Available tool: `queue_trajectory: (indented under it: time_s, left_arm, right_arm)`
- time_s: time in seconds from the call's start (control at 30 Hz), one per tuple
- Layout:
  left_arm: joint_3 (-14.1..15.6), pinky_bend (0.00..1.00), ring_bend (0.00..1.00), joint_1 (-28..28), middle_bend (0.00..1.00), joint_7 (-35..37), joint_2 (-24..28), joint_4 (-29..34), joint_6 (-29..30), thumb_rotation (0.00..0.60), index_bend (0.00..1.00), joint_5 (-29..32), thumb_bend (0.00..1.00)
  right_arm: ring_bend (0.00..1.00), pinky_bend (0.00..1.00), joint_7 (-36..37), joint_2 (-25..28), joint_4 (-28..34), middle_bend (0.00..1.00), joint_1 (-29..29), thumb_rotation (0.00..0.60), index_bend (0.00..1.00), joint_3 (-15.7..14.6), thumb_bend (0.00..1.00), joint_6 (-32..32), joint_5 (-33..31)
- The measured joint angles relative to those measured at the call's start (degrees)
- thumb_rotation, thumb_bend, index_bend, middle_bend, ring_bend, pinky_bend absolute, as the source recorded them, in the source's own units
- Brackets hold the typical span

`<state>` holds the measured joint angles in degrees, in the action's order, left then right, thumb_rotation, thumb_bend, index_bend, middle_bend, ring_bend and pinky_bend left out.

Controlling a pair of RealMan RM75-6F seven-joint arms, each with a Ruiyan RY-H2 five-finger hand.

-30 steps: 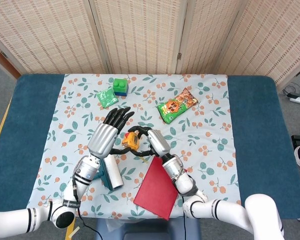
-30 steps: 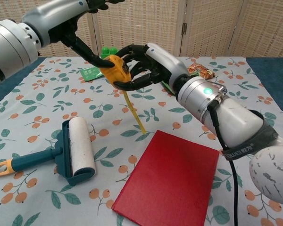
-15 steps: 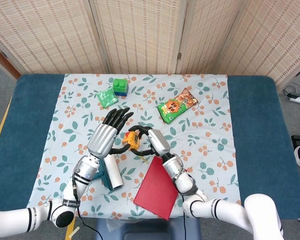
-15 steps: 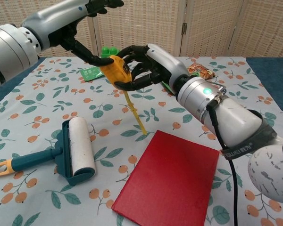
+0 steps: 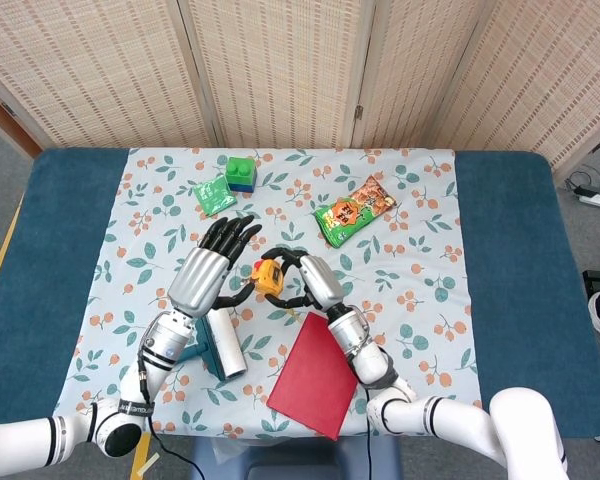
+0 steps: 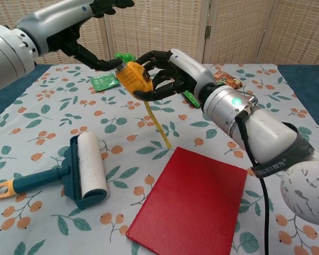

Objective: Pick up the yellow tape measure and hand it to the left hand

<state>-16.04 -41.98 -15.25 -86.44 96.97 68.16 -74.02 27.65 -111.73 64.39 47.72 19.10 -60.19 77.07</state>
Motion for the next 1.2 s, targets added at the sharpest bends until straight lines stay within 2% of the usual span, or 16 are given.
queue_trajectory:
  time_s: [0.23,0.47,0.8,1.03,1.2]
  left_arm:
    - [0.21,0.02,0.07,-0.30,0.07,0.21,-0.18,-0.37,-0.35,0.600,0.37,0.06,0.45]
    - [0.41,0.02,0.09,-0.51,0.10,0.15,-0.63,-1.20,-0.48,0.600,0.49,0.32,0.47]
    - [0.60,0.02,0.11,-0.62,0.14,0.13,-0.96,-2.01,-0.28,0.600,0.56,0.21,0.51]
    - [0.72,0.03,0.13,-0.64,0.16,-0.02,-1.16,-2.76,-0.05,0.600,0.59,0.14,0.62]
    - [0.83,0.04,0.13,-0.31,0.17,0.30,-1.08,-3.09,0.73,0.600,0.59,-0.41,0.62]
  right_arm:
    - [0.48,0.25,0.10,0.02,0.02,0.44,0.08,0.600,0.60,0.10,0.45,-0.14,0.11]
    - [0.49,0.25,0.13,-0.03,-0.06,0.44,0.20,0.600,0.60,0.17,0.45,-0.18,0.14]
    - [0.49,0.25,0.15,0.06,-0.14,0.44,0.20,0.600,0.60,0.46,0.45,-0.41,-0.07]
    - [0.49,0.25,-0.16,0.12,-0.26,0.44,0.21,0.600,0.60,0.47,0.45,-0.61,-0.04]
    - [0.49,0.25,-0.66,0.46,-0.37,0.44,0.03,0.600,0.60,0.45,0.45,-0.66,-0.20]
